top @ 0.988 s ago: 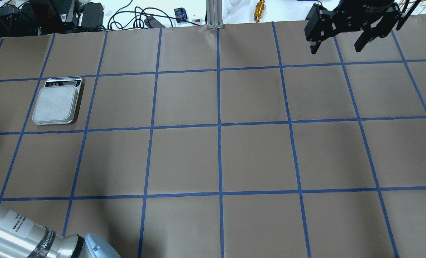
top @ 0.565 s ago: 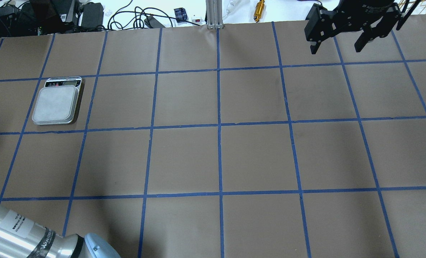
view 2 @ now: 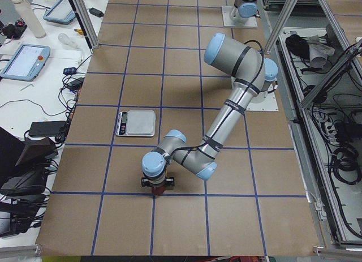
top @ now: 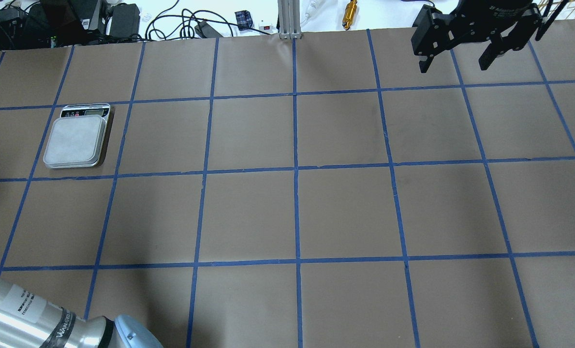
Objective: Weigh mango
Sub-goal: 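Carry the mango with the left gripper over the silver scale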
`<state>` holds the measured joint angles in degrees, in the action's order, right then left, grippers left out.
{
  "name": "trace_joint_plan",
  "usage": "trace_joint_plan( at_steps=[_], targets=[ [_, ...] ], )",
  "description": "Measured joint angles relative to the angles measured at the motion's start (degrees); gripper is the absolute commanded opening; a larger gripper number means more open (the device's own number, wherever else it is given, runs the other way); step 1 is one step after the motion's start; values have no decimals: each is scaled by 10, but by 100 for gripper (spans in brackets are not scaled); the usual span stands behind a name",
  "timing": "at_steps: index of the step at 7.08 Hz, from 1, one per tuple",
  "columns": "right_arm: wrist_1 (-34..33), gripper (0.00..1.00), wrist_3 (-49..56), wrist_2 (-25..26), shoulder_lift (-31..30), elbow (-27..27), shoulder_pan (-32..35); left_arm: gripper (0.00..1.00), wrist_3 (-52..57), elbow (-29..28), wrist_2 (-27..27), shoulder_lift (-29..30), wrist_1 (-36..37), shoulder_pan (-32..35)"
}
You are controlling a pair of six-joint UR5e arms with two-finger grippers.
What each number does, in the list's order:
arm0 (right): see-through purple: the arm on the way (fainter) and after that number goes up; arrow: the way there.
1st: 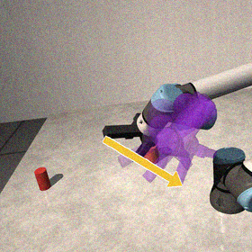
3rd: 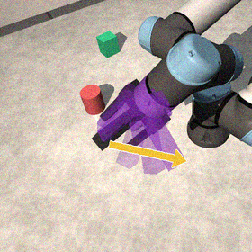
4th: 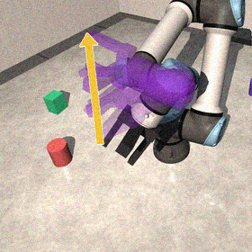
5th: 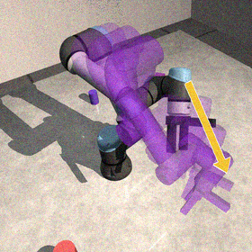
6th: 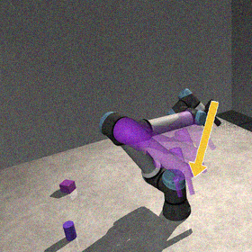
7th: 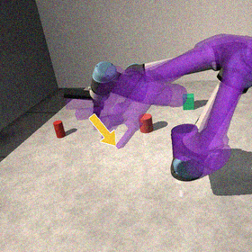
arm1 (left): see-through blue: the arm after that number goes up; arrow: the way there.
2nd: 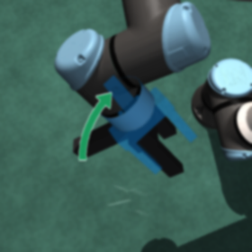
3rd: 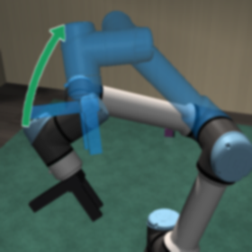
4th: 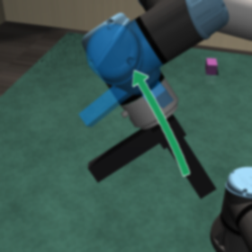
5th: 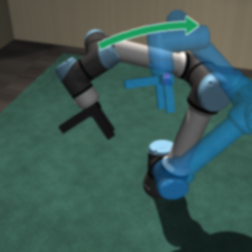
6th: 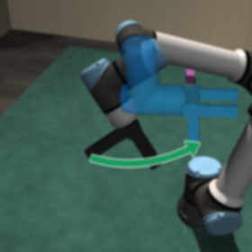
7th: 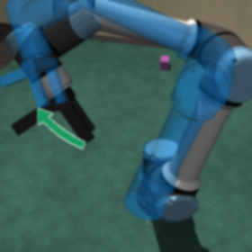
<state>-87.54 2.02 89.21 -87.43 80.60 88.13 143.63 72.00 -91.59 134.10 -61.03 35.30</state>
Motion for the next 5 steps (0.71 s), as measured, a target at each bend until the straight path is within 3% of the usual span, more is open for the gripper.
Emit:
trace_joint_plan(
  at_steps=[5],
  targets=[
    [0,100,0,0,0,0,0,0,-110,18,18,-72,-33,113]
  ],
)
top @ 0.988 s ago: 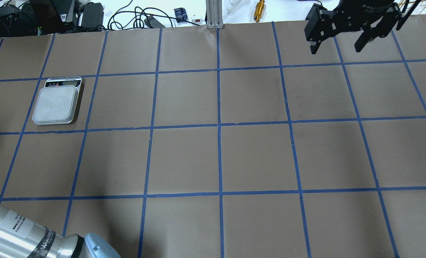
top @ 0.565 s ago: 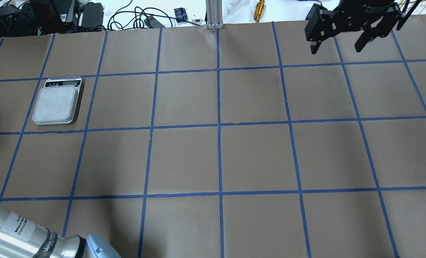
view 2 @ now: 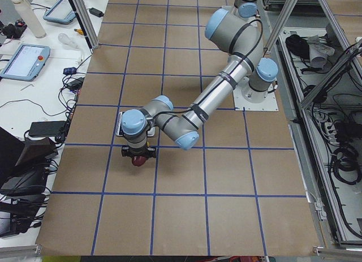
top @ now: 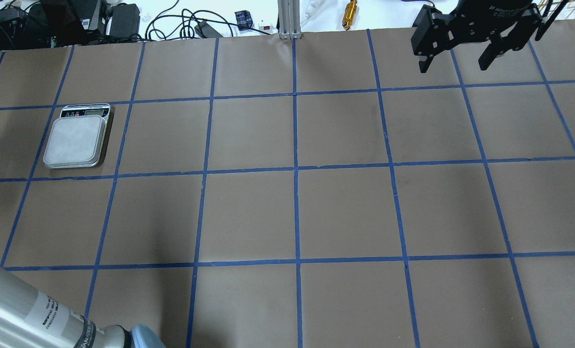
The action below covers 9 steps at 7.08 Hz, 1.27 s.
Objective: Weigh mango
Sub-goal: 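Carry the mango with the left gripper over the silver scale, then lower the mango onto the scale pan and open the left gripper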
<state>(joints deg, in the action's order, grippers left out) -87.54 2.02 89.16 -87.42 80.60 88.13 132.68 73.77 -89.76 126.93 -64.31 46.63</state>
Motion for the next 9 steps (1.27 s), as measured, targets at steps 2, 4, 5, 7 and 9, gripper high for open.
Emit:
trace_joint_plan(
  at_steps=[2,4,5,7,9],
  targets=[
    [0,100,0,0,0,0,0,0,-71,30,10,-14,0,52],
    [0,100,0,0,1,0,0,0,-120,55,10,-17,9,96],
    [0,100,0,0,1,0,0,0,-135,63,13,-14,18,106],
    [0,100,0,0,0,0,0,2,-149,85,19,-7,43,113],
    [0,100,0,0,0,0,0,10,-151,108,21,-5,70,114]
  ],
)
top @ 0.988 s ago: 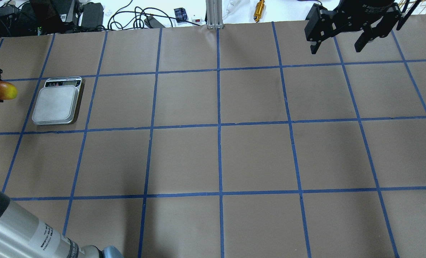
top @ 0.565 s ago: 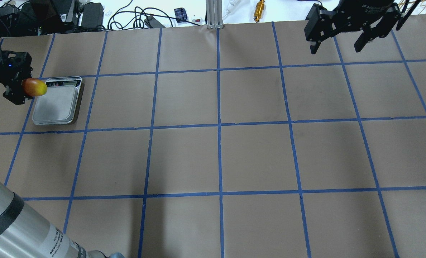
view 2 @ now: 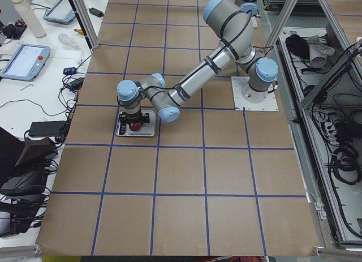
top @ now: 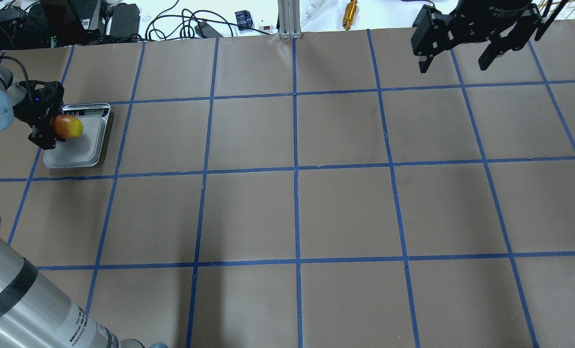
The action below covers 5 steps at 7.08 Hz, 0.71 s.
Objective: Weigh mango
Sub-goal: 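Lower the mango onto the scale pan and open the left gripper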
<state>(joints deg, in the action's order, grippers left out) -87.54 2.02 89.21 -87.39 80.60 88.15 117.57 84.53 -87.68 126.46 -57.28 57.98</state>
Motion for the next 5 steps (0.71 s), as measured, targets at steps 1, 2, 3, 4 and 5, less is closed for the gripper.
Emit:
trace_joint_plan(
  at_steps=[1,2,3,4,5],
  targets=[
    [0,100,0,0,0,0,0,42,0,4,1,1,6,0],
    [0,100,0,0,0,0,0,85,-1,6,3,2,10,0],
    [0,100,0,0,0,0,0,93,-2,6,11,2,11,0],
    [0,100,0,0,0,0,0,100,-7,6,22,2,10,0],
    [0,100,0,0,0,0,0,100,-15,6,27,-1,10,0]
  ],
)
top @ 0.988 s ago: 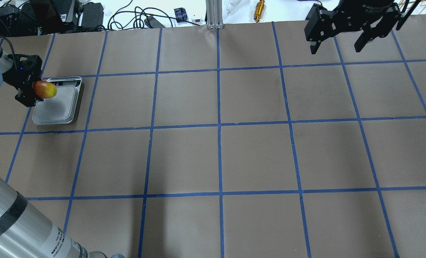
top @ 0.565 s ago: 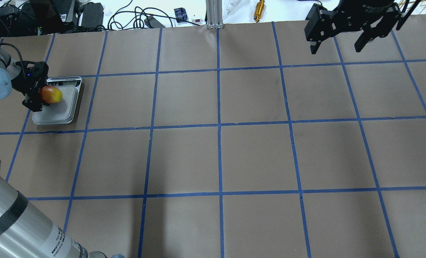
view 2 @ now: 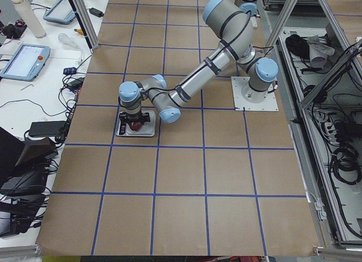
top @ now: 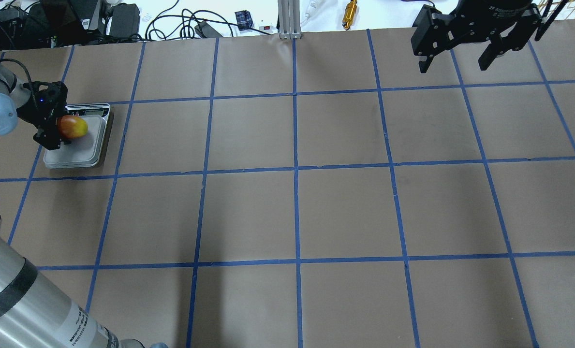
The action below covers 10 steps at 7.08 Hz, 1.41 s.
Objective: Weigh mango
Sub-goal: 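Lower the mango onto the scale pan and open the left gripper, then lift the left gripper up and away from the mango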
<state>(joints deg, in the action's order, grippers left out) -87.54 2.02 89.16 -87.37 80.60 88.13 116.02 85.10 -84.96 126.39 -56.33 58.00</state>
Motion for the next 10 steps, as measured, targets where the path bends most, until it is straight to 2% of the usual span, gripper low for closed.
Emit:
trace_joint_plan(
  at_steps=[3,7,10],
  targets=[
    [0,100,0,0,0,0,0,100,-18,2,-5,-52,-44,-2],
    [0,100,0,0,0,0,0,100,-73,0,-42,-221,-240,-6],
    [0,100,0,0,0,0,0,100,-225,8,-48,-332,-379,-2]
  ],
)
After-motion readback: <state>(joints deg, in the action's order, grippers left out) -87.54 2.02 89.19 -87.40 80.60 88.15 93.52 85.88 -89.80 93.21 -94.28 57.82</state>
